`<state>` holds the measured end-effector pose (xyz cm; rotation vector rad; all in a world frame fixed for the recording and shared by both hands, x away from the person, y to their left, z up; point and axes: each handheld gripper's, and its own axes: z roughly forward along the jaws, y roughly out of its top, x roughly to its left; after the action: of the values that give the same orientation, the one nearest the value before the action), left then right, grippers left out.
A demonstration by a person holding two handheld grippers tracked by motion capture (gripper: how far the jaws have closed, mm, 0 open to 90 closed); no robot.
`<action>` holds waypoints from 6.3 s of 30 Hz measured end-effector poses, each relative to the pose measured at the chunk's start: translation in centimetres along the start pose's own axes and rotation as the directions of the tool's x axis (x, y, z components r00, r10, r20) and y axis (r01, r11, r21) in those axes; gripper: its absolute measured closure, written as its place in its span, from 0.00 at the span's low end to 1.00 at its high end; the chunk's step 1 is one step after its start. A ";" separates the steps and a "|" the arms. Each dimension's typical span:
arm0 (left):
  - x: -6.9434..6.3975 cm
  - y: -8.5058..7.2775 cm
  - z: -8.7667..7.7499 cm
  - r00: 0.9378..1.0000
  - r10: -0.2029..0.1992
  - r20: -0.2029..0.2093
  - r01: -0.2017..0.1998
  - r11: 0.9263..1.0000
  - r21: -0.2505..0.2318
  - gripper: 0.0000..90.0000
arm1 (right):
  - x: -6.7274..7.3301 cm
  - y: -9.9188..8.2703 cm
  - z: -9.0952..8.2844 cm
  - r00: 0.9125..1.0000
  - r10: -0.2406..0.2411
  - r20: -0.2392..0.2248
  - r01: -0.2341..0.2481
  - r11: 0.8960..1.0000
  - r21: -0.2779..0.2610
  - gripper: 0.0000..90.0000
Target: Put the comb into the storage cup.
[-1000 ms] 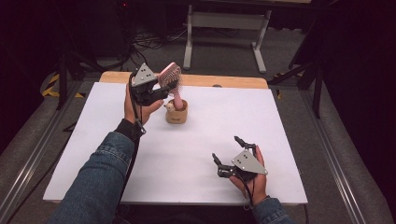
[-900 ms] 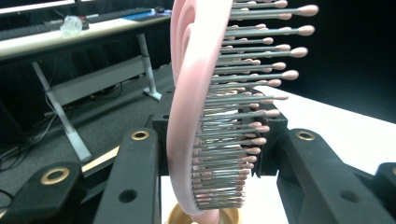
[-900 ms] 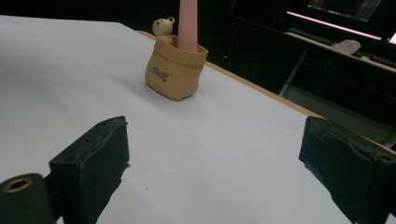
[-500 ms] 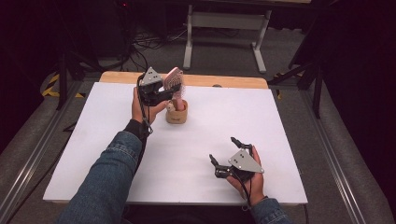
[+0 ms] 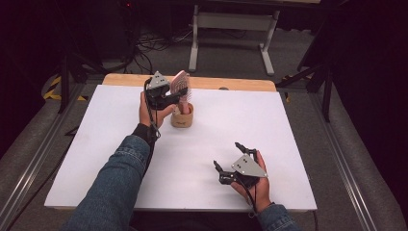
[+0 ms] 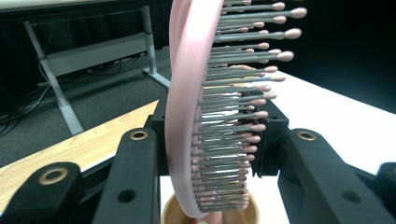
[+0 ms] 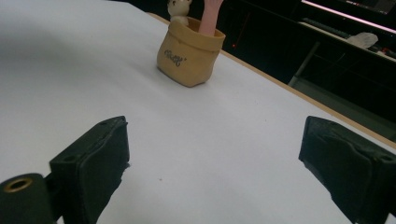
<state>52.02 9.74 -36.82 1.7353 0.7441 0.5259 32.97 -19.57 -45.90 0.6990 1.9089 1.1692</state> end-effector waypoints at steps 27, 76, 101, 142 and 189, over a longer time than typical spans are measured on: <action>3.2 -0.4 -2.3 0.987 -0.036 -0.153 0.038 0.999 0.005 0.61 | 0.5 -0.1 0.3 0.999 -0.038 -0.006 0.038 0.999 0.029 0.09; 4.9 -1.7 -5.3 0.976 0.005 -0.218 -0.004 1.000 0.007 0.50 | 0.3 0.1 -0.3 0.998 -0.060 0.027 0.060 0.998 0.017 0.10; 4.5 -0.9 -7.1 0.961 0.068 -0.269 -0.074 0.997 -0.014 0.32 | 0.0 0.2 -0.8 0.999 -0.044 0.022 0.045 0.999 -0.013 0.10; 3.9 -3.5 -9.3 0.974 0.073 -0.213 -0.079 0.997 -0.020 0.09 | -0.3 0.5 -1.1 0.999 -0.043 0.031 0.043 0.999 -0.022 0.10; 2.1 -5.3 -11.2 0.975 0.124 -0.185 -0.136 0.989 -0.050 0.10 | -0.3 0.5 -1.2 0.999 -0.042 0.034 0.043 0.999 -0.022 0.10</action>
<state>44.77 19.84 -38.79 1.7009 0.7362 0.7975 32.20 -20.16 -45.05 0.6594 1.8709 1.1437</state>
